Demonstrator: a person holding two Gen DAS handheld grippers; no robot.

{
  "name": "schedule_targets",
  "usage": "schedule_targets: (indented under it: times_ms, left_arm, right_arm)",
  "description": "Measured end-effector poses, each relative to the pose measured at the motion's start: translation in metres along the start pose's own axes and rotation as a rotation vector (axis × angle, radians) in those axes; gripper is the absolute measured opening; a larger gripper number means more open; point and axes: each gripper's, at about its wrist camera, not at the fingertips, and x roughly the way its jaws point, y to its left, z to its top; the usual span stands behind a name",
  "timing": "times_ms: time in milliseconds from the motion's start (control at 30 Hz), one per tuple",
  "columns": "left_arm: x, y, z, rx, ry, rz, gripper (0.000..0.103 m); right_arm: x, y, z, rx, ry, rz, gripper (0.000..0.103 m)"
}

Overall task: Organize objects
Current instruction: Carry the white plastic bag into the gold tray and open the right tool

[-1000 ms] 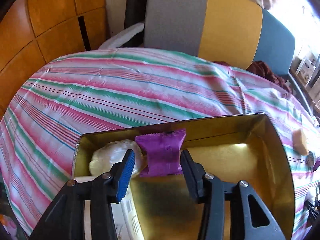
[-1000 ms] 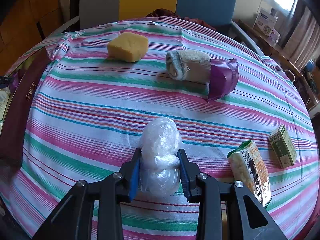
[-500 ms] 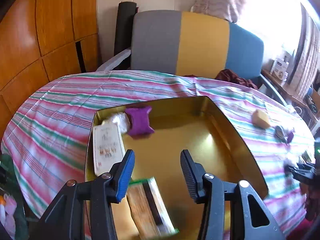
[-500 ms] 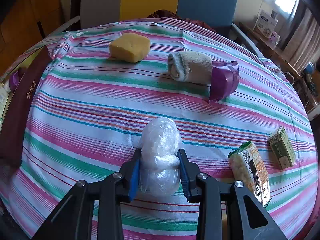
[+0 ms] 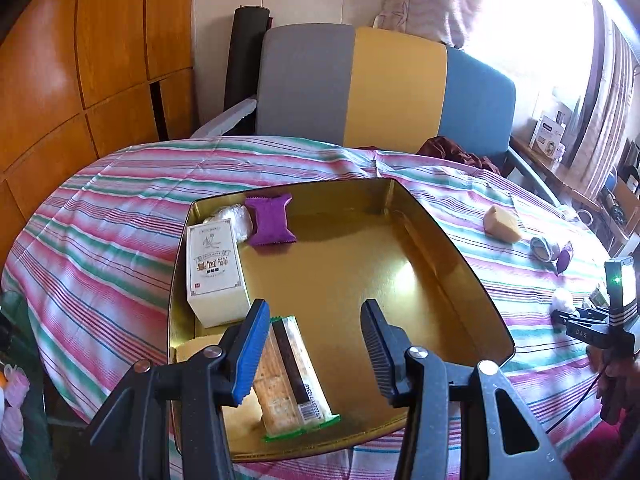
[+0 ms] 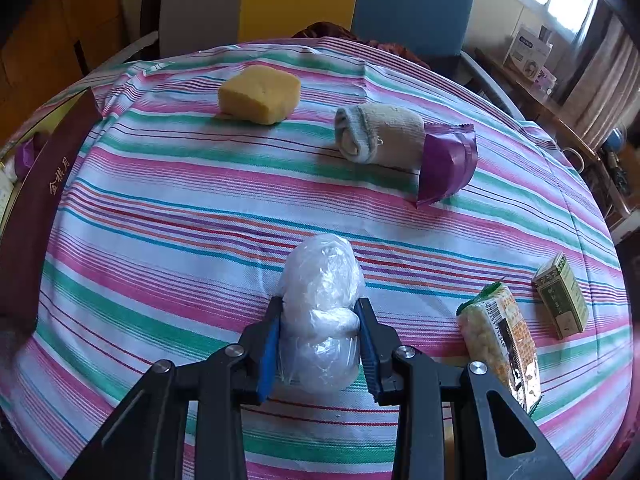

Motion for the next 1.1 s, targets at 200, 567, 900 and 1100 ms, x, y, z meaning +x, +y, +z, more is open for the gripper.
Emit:
schedule_targets:
  times_ms: [200, 567, 900, 1100]
  left_arm:
    - [-0.001, 0.004, -0.003, -0.008, 0.006, -0.006, 0.048]
    - [-0.003, 0.020, -0.007, -0.045, 0.016, -0.025, 0.048]
    - [-0.016, 0.075, -0.010, -0.165, -0.015, 0.033, 0.048]
    - [-0.014, 0.109, -0.019, -0.238, 0.001, 0.071, 0.048]
  right_arm:
    - [0.000, 0.000, 0.000, 0.008, 0.000, 0.000, 0.036]
    - [-0.043, 0.040, 0.027, 0.060, -0.069, 0.148, 0.035]
    - [-0.091, 0.189, 0.073, -0.113, -0.129, 0.454, 0.035]
    - [-0.061, 0.275, 0.093, -0.146, -0.031, 0.551, 0.035]
